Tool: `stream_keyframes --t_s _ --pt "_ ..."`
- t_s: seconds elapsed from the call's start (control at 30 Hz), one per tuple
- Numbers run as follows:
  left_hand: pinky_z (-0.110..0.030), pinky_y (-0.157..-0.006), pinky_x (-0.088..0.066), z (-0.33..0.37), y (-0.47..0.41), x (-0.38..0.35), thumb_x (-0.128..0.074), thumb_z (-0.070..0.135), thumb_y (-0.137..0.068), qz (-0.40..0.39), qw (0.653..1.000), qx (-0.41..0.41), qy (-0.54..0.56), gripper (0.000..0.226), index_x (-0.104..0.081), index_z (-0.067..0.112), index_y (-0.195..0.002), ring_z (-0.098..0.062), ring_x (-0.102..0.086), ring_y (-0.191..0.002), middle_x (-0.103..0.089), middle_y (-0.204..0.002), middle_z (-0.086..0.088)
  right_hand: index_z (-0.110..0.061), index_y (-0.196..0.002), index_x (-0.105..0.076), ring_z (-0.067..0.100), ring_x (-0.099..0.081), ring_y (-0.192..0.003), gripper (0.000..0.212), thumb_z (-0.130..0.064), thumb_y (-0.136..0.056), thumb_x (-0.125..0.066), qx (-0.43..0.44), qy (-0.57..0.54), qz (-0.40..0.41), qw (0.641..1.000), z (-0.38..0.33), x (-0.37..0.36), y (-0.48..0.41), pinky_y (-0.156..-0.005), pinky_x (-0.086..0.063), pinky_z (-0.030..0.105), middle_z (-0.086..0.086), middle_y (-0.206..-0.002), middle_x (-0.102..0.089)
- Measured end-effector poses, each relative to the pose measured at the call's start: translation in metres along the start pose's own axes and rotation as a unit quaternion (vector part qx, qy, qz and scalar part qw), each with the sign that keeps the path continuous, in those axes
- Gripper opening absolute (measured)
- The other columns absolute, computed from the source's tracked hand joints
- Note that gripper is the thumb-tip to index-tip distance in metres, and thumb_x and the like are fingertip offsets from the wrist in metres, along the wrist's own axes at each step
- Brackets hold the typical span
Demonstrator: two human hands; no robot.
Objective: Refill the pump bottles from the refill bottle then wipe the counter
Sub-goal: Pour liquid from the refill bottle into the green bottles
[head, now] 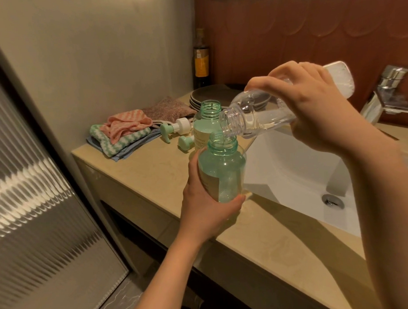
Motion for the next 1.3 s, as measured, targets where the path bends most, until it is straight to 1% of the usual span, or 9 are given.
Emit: stream_keyframes --t_s 0.13,0.23,0.37,0.5,0.73,0.87,1.0,1.13,1.3 --pt "-0.02 -0.094 -0.039 -0.0003 0.0003 -0.0001 -0.087 0.025 -0.059 -0.001 1.0 0.002 0.0 0.103 -0.015 0.071 -0.115 -0.003 -0.042 -0.122 -0.043 -0.128 0.026 -0.029 -0.133 -0.041 0.035 -0.041 -0.107 0.087 0.02 -0.064 -0.06 -0.002 -0.001 0.003 1.0 0.0004 0.0007 0.0 -0.094 -0.03 0.044 0.014 -0.118 -0.046" --pt "-0.011 -0.089 -0.036 0.0 0.0004 -0.0003 -0.087 0.025 -0.058 -0.001 1.0 -0.001 0.002 0.102 -0.016 0.071 -0.115 0.001 -0.041 -0.119 -0.041 -0.123 0.033 -0.029 -0.133 -0.04 0.035 -0.041 -0.108 0.088 0.021 -0.063 -0.058 -0.003 0.0 0.002 1.0 0.001 0.0005 -0.0001 -0.095 -0.03 0.044 0.014 -0.119 -0.046" --pt "-0.012 -0.089 -0.036 -0.0006 0.0004 -0.0003 -0.087 0.024 -0.059 -0.003 1.0 0.001 0.004 0.103 -0.015 0.073 -0.113 0.0 -0.042 -0.12 -0.041 -0.122 0.033 -0.03 -0.132 -0.04 0.034 -0.041 -0.106 0.087 0.021 -0.063 -0.058 -0.002 -0.002 0.006 1.0 0.0004 0.0006 -0.0002 -0.093 -0.03 0.043 0.014 -0.118 -0.046" --pt "-0.002 -0.084 -0.034 -0.0002 0.0001 0.0003 -0.087 0.024 -0.059 0.001 1.0 -0.001 0.002 0.102 -0.016 0.076 -0.11 0.005 -0.042 -0.116 -0.041 -0.12 0.036 -0.03 -0.132 -0.041 0.034 -0.04 -0.106 0.085 0.019 -0.066 -0.059 -0.002 -0.001 0.011 1.0 0.0011 0.0014 -0.0003 -0.093 -0.03 0.044 0.014 -0.118 -0.047" --pt "-0.018 -0.094 -0.038 -0.0009 0.0002 0.0001 -0.087 0.024 -0.059 0.0 1.0 0.002 0.001 0.104 -0.014 0.074 -0.113 -0.003 -0.042 -0.123 -0.043 -0.13 0.022 -0.031 -0.133 -0.039 0.033 -0.04 -0.107 0.084 0.016 -0.068 -0.062 -0.002 -0.001 0.008 1.0 0.0012 0.0008 -0.0001 -0.094 -0.03 0.043 0.014 -0.119 -0.046" --pt "-0.005 -0.088 -0.036 -0.0019 -0.0003 -0.0001 -0.088 0.023 -0.059 0.001 1.0 -0.001 0.004 0.103 -0.016 0.07 -0.115 0.002 -0.042 -0.119 -0.042 -0.123 0.032 -0.033 -0.133 -0.039 0.033 -0.039 -0.108 0.086 0.018 -0.067 -0.061 -0.007 -0.002 0.008 1.0 0.0011 0.0009 0.0002 -0.095 -0.029 0.043 0.013 -0.119 -0.046" --pt "0.001 -0.083 -0.035 -0.0015 -0.0005 -0.0004 -0.088 0.023 -0.058 0.001 1.0 -0.002 0.007 0.101 -0.017 0.072 -0.113 0.006 -0.042 -0.116 -0.042 -0.119 0.035 -0.032 -0.133 -0.039 0.032 -0.038 -0.109 0.085 0.017 -0.068 -0.062 -0.008 -0.002 0.008 1.0 0.0008 0.0011 0.0001 -0.095 -0.029 0.043 0.012 -0.12 -0.046" --pt "-0.01 -0.089 -0.036 -0.0016 -0.0006 -0.0005 -0.087 0.025 -0.058 0.0 1.0 0.0 0.007 0.102 -0.016 0.072 -0.114 0.004 -0.043 -0.117 -0.041 -0.121 0.034 -0.032 -0.134 -0.039 0.033 -0.038 -0.11 0.086 0.018 -0.068 -0.061 -0.009 -0.002 0.003 1.0 0.0004 0.0007 -0.0002 -0.095 -0.029 0.042 0.013 -0.121 -0.045" --pt "-0.004 -0.085 -0.035 -0.0013 -0.0003 -0.0001 -0.087 0.025 -0.058 0.001 1.0 -0.002 0.005 0.101 -0.017 0.074 -0.112 0.011 -0.044 -0.109 -0.042 -0.119 0.037 -0.033 -0.134 -0.037 0.034 -0.039 -0.11 0.086 0.017 -0.068 -0.062 -0.005 0.008 0.003 1.0 -0.0001 0.0014 0.0 -0.095 -0.029 0.043 0.013 -0.121 -0.045"
Point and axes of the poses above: each hand's wrist, its own y-axis away from the middle knuckle, its own x-axis out of the back of the hand, z = x × y, the point moved 10 cm from there along -y, towards the middle knuckle
